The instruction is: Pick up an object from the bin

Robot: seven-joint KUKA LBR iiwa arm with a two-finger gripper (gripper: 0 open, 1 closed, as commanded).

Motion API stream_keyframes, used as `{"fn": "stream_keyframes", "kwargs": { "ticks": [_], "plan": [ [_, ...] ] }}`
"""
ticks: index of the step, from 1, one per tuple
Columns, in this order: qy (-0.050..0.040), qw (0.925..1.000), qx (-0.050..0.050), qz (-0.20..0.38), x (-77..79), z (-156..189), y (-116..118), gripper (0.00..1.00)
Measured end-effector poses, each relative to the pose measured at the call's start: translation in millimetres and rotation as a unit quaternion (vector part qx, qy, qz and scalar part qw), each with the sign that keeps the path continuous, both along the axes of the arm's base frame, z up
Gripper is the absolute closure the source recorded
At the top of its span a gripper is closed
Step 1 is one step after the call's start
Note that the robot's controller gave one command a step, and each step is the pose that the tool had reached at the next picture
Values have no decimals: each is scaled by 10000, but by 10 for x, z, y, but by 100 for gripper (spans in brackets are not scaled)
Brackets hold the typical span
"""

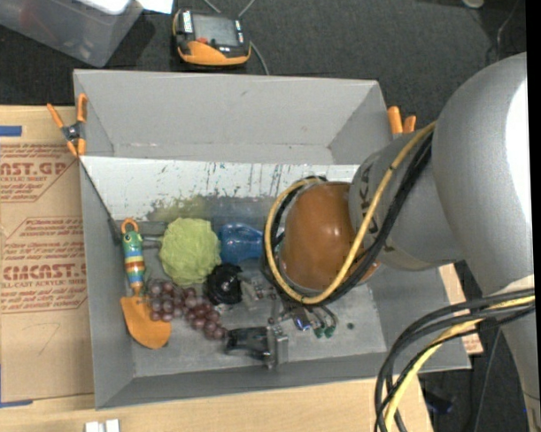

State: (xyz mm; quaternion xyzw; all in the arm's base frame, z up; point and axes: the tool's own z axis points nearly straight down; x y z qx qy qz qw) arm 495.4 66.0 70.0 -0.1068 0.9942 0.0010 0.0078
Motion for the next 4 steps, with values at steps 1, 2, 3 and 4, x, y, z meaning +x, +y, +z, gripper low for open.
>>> {"fn": "stream_keyframes", "kwargs": {
  "ticks": [1, 2, 3, 4],
  "plan": [
    [30, 10000, -13, -58, 50, 237, 178, 100],
    [30, 10000, -13, -58, 49, 237, 178, 100],
    [33, 9999, -5, -126, -11, 375, 254, 100],
    [46, 10000, -14, -32, 163, 1529, 271, 100]
  ]
}}
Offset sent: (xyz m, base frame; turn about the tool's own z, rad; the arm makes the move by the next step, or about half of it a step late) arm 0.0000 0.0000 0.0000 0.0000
